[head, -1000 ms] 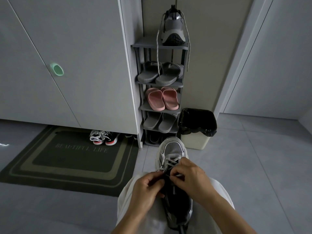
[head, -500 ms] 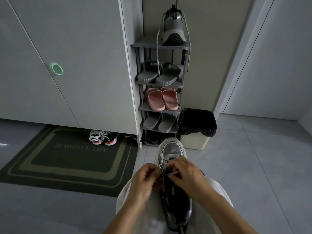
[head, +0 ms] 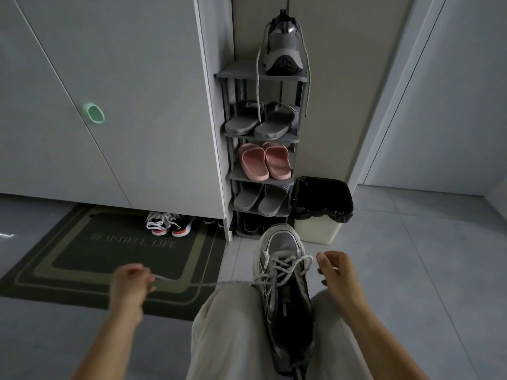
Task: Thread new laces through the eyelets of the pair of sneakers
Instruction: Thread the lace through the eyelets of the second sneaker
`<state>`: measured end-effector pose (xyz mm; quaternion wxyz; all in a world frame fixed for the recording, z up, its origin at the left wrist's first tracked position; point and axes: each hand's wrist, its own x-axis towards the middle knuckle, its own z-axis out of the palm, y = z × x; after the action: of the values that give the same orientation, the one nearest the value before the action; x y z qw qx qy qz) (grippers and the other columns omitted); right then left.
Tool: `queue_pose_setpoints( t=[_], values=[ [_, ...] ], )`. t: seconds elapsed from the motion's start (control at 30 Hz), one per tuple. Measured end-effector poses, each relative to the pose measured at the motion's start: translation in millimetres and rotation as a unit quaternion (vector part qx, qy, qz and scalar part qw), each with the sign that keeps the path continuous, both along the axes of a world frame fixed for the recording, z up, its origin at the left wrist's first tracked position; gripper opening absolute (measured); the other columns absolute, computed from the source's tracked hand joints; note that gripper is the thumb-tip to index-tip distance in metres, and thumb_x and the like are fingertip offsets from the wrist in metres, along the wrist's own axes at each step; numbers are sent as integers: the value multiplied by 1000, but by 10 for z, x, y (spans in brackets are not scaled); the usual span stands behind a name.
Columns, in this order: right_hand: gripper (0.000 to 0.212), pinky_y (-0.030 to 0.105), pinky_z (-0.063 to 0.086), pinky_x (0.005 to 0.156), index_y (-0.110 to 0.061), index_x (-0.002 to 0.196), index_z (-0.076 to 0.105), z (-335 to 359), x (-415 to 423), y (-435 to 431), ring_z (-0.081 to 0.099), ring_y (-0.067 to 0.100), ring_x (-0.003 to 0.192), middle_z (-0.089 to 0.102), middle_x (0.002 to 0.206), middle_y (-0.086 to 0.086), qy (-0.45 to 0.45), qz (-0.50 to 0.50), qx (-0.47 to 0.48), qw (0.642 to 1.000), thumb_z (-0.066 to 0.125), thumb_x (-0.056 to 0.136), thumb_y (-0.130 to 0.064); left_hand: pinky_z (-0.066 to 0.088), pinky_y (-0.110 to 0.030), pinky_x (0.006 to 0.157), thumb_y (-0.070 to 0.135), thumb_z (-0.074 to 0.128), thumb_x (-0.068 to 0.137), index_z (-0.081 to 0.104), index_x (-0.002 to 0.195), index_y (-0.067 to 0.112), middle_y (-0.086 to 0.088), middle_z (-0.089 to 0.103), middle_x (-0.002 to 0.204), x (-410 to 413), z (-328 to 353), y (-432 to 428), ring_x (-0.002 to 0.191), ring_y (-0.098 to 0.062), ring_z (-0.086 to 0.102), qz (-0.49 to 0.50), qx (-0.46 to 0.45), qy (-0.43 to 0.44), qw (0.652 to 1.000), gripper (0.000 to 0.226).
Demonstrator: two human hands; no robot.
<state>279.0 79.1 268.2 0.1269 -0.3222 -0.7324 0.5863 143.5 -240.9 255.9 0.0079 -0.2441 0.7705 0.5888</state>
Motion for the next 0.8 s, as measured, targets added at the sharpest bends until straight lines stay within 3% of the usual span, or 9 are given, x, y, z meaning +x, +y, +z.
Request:
queue_pose_setpoints(
  t=[0.07, 0.13, 0.23, 0.33, 0.43, 0.53, 0.63, 0.7, 0.8],
  values=[
    [22, 25, 41, 53, -8, 92, 55, 68, -4, -39, 57, 16, 63, 63, 87, 8, 16, 41, -57, 997, 47, 94, -28, 48, -32, 74, 2, 56, 85, 55, 106, 7, -10, 57, 94, 280, 70, 424, 82, -22, 56, -137, -136, 129, 973, 21],
    [23, 20, 35, 46, -8, 87, 59, 125, 19, -89, 50, 12, 52, 61, 75, 5, 63, 57, -94, 992, 47, 93, -26, 43, -13, 73, 19, 60, 83, 58, 94, 21, 3, 61, 90, 615, 179, 820, 81, -9, 58, -303, -133, 218, 918, 11],
    [26, 24, 38, 55, -6, 79, 63, 165, 48, -162, 48, 14, 58, 62, 72, 4, 118, 75, -160, 977, 54, 88, -30, 36, -2, 63, 34, 55, 86, 60, 98, 22, 18, 57, 79, 978, 276, 1249, 69, 4, 55, -458, -143, 208, 852, 17],
    [35, 31, 41, 65, -10, 65, 63, 214, 43, -207, 48, 18, 63, 58, 65, 6, 117, 79, -203, 969, 67, 75, -44, 33, -7, 56, 30, 55, 89, 59, 86, 26, 14, 51, 59, 945, 283, 1314, 57, 7, 51, -459, -124, 177, 862, 7],
    [22, 31, 40, 66, -12, 59, 62, 218, 36, -221, 46, 17, 61, 55, 58, 3, 116, 69, -229, 964, 64, 80, -20, 35, -13, 54, 41, 58, 79, 57, 72, 24, 10, 55, 58, 773, 309, 1107, 56, 0, 47, -429, -52, 128, 893, 19],
    [22, 26, 35, 61, -13, 65, 63, 210, 39, -245, 43, 14, 61, 51, 58, 1, 101, 71, -206, 971, 58, 85, -7, 35, -23, 53, 10, 61, 84, 57, 71, 13, 1, 51, 64, 584, 331, 682, 60, -11, 44, -314, 12, 69, 947, 14],
    [13, 17, 36, 53, -9, 76, 63, 229, 32, -284, 43, 9, 58, 49, 60, 0, 87, 66, -179, 978, 57, 87, -10, 34, -24, 54, -1, 62, 81, 56, 69, 9, -5, 53, 65, 487, 283, 306, 61, -18, 46, -254, -8, 39, 966, 16],
    [9, 12, 39, 49, -7, 81, 61, 238, 30, -309, 46, 4, 55, 50, 63, 0, 77, 70, -148, 984, 56, 88, -9, 39, -23, 59, 0, 63, 81, 59, 69, 12, -4, 58, 69, 495, 252, 296, 67, -21, 53, -295, -90, 23, 951, 17],
    [7, 8, 38, 46, -5, 83, 58, 258, 36, -316, 46, -2, 49, 50, 63, 0, 62, 74, -115, 989, 54, 87, -4, 43, -21, 65, 15, 61, 85, 56, 72, 29, 8, 61, 79, 566, 200, 525, 75, -10, 58, -404, -264, 47, 874, 20]
  ],
)
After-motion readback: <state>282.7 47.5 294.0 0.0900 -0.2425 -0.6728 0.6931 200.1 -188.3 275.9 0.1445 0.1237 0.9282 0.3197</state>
